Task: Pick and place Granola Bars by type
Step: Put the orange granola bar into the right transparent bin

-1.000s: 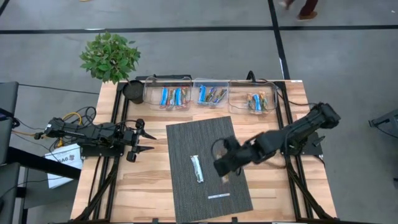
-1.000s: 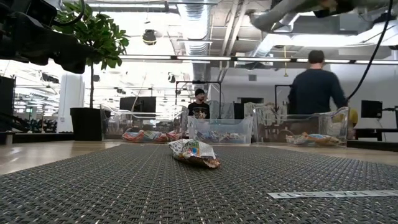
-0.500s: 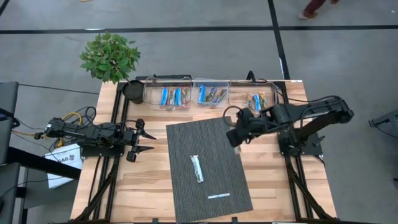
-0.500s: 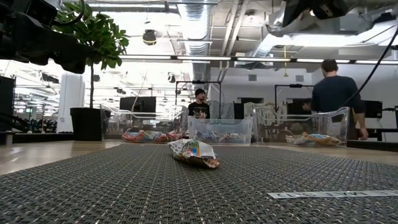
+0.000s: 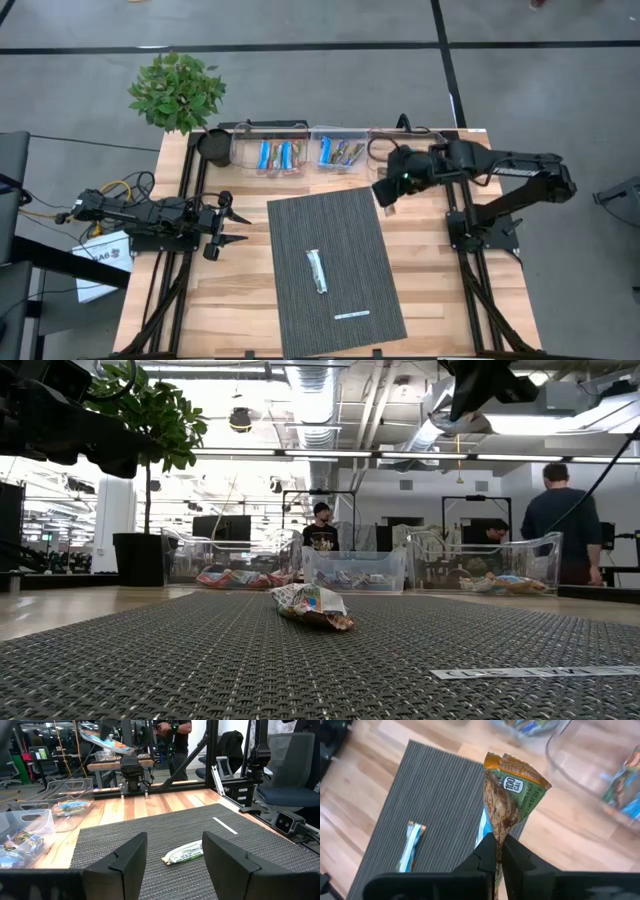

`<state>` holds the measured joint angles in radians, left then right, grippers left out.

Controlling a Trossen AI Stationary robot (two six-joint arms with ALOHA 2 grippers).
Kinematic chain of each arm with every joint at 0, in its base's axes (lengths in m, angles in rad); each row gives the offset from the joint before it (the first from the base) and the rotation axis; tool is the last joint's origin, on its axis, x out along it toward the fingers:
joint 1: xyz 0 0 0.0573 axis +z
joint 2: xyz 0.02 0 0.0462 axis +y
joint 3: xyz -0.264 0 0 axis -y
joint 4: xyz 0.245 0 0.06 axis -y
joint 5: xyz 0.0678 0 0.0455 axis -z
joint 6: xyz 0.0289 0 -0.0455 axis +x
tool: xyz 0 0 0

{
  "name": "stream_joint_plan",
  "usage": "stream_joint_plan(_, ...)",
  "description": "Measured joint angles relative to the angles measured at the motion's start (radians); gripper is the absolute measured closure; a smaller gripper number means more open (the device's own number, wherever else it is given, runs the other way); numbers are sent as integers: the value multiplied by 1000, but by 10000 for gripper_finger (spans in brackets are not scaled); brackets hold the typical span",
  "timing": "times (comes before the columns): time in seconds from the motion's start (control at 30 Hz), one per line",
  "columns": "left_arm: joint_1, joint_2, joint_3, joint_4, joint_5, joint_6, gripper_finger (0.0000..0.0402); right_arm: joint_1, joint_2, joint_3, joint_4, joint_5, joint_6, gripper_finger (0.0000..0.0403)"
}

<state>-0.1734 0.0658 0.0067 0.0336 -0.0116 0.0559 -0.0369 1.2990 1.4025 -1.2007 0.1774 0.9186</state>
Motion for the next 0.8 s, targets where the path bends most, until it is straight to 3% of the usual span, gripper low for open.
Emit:
stream_joint_plan(0.5,0,0,0,0,0,0,217,-270,-38,0,4,-47,-272,399)
stream_joint_plan(0.8,0,0,0,0,0,0,217,-393,-37,0,14,-75,-351,399)
